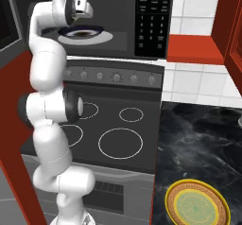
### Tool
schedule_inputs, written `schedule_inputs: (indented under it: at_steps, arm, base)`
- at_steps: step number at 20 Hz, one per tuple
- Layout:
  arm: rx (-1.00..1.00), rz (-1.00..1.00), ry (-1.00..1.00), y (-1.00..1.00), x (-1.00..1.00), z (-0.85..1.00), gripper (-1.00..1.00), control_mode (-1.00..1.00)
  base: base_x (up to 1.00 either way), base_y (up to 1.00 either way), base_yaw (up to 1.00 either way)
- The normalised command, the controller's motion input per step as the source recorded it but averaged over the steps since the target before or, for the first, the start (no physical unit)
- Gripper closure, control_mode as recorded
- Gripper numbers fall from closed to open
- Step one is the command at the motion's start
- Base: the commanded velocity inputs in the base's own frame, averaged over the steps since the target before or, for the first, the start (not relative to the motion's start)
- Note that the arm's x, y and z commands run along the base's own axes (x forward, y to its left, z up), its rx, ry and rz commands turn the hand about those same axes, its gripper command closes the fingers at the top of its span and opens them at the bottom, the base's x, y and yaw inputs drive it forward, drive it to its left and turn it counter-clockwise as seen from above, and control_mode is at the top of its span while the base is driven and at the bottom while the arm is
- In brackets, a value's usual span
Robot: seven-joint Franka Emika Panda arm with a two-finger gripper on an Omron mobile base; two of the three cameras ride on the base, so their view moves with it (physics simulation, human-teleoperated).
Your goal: Pick the fish from the microwave and place it on plate located on the counter.
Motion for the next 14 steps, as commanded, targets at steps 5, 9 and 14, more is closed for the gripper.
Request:
schedule_inputs:
  at_steps: [5, 9, 14]
  arm:
    - [0.02, 0.00, -0.25, -0.30, -0.97, -0.29, 1.00, -1.00]
    - [0.00, 0.00, -0.13, -0.57, -1.00, 0.00, 1.00, -1.00]
    - [0.00, -0.01, -0.08, -0.63, -1.00, -0.02, 1.00, -1.00]
  base:
    - [0.00, 0.00, 0.00]
    - [0.00, 0.00, 0.00]
    - [0.00, 0.00, 0.00]
